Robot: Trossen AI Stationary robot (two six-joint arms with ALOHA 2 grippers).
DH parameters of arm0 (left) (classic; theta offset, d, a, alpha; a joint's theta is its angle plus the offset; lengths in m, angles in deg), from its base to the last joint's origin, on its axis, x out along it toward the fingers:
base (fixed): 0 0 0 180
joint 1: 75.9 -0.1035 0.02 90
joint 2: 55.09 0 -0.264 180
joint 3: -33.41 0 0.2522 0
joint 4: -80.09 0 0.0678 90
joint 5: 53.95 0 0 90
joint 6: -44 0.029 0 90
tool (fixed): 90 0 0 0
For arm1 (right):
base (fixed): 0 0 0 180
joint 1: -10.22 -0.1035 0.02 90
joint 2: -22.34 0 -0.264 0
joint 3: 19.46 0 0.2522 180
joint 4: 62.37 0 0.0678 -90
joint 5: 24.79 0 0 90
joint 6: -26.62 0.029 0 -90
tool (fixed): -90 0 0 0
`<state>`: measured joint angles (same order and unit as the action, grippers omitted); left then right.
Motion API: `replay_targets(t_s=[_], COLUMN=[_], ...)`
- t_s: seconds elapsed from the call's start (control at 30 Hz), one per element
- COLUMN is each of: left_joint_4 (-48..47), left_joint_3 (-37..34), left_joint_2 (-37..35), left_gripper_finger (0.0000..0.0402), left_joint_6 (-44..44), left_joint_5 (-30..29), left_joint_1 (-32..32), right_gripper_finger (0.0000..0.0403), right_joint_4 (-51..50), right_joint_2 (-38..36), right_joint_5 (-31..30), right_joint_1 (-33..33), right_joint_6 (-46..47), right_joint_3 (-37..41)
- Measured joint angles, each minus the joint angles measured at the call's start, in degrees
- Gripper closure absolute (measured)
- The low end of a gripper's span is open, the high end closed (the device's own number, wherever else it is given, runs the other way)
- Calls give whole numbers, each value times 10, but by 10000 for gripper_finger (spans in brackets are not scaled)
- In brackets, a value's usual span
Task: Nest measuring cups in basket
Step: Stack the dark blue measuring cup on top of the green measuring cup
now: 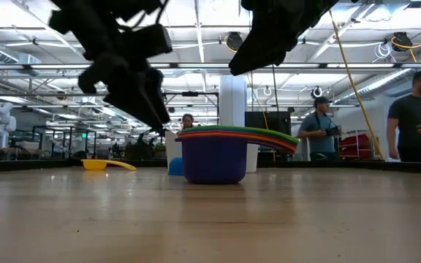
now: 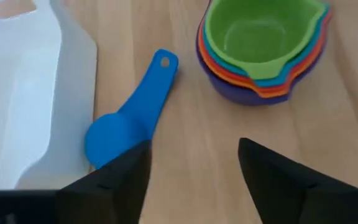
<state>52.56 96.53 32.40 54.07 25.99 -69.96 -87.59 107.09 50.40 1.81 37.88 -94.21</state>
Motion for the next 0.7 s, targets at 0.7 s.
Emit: replay_targets(t_s=[0.7], left_joint_4=[-29], left_joint_3=[53], left_joint_2=[131], left_gripper_finger=[183], left_joint_6=[123], left_joint_5=[105], left_joint_1=[-109], right_gripper_finger=[245], right_joint_4=[0], right_joint_2=[0], right_joint_5=[0], right_joint_1=[0], right_joint_6=[-4], right_joint_3=[0])
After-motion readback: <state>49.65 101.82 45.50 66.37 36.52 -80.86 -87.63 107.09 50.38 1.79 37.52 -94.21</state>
